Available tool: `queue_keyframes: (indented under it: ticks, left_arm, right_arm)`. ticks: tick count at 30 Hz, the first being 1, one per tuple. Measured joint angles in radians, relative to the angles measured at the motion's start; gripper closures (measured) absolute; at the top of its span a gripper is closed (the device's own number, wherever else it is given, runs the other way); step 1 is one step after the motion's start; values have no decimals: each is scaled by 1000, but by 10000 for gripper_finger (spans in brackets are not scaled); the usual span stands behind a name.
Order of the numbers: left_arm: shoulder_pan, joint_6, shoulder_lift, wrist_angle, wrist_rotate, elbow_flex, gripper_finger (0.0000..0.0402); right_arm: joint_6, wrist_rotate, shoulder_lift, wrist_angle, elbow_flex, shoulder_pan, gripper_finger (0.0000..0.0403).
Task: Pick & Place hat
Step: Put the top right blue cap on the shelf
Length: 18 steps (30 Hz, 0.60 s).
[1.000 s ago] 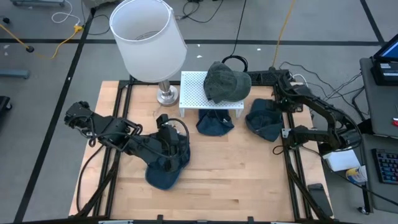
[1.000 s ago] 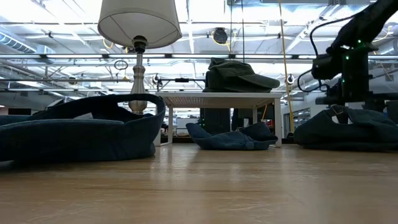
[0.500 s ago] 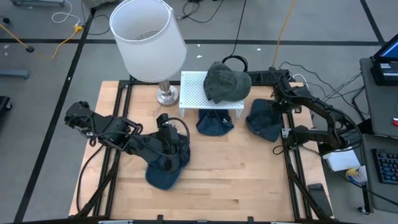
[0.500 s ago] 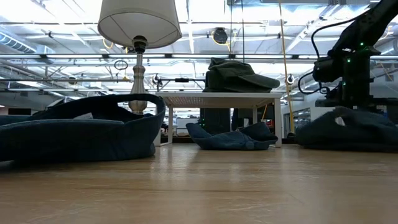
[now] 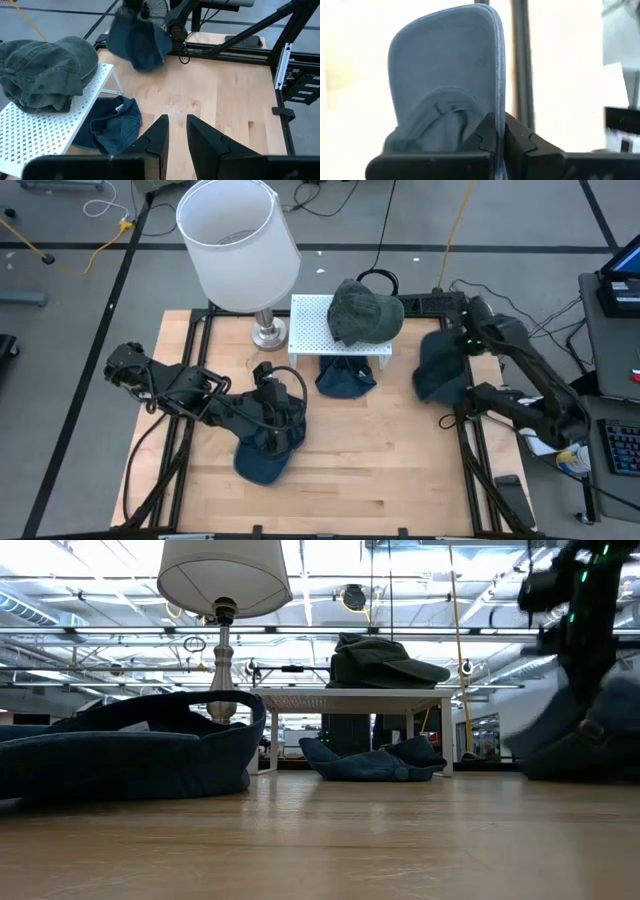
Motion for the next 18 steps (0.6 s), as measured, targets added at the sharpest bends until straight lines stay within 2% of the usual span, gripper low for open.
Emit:
queue_keyframes:
  ticks: [5, 11, 18]
  left_arm:
    - [0, 10, 0, 1, 1, 0, 330]
    - [0, 17, 0, 2, 44, 0, 330]
    - [0, -67, 0, 3, 45, 0, 330]
  right_arm:
    - [-22, 50, -55, -113, 230, 10, 401]
    - [-57, 102, -57, -184, 528, 28, 402]
    - [-160, 83, -51, -229, 736, 32, 402]
